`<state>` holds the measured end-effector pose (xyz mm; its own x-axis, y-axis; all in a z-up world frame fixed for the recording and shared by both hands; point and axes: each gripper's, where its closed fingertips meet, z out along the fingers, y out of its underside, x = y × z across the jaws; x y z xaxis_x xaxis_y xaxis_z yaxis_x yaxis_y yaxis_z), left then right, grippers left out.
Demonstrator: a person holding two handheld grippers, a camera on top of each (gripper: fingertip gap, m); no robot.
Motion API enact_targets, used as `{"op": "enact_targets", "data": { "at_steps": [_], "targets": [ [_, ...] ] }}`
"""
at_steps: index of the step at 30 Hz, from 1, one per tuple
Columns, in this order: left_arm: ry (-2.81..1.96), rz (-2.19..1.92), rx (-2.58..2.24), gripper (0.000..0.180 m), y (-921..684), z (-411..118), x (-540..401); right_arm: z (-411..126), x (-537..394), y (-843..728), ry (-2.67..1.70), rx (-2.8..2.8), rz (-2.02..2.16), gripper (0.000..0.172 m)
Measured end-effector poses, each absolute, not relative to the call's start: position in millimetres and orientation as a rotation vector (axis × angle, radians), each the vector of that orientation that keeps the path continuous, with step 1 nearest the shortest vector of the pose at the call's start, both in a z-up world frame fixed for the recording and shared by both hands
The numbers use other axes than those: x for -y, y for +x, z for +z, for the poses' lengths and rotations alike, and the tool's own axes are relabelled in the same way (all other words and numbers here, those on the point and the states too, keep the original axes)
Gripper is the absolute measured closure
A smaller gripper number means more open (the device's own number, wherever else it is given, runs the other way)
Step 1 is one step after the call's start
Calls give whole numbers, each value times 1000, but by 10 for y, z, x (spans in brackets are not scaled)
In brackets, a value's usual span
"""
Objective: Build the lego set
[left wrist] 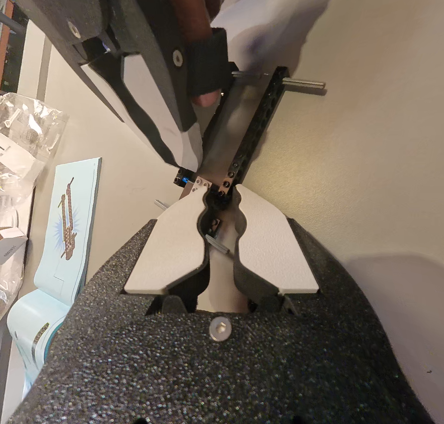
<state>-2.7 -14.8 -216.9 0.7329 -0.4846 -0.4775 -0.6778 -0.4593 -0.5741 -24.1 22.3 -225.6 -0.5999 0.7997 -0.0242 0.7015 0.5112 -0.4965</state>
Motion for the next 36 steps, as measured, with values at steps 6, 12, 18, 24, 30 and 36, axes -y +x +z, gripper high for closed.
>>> {"op": "enact_targets", "data": {
  "at_steps": [6,12,18,24,30,36],
  "targets": [
    [-2141,234,-906,166,14,-2179,169,-2266,-187,-233,-1201,2604,670,163],
    [-2141,148,-939,170,76,-2196,206,-2265,-140,-210,-1114,2643,673,163],
    [-2140,112,-942,171,86,-2199,214,-2242,-128,-203,-1075,2645,673,163],
    [-2140,92,-901,170,63,-2187,217,-2269,-148,-220,-1105,2648,679,163],
    [-2144,123,-886,166,-13,-2163,290,-2268,-196,-236,-1150,2612,674,162],
    [-2140,187,-881,164,-66,-2163,291,-2267,-172,-212,-1153,2610,660,157]
  ]
}}
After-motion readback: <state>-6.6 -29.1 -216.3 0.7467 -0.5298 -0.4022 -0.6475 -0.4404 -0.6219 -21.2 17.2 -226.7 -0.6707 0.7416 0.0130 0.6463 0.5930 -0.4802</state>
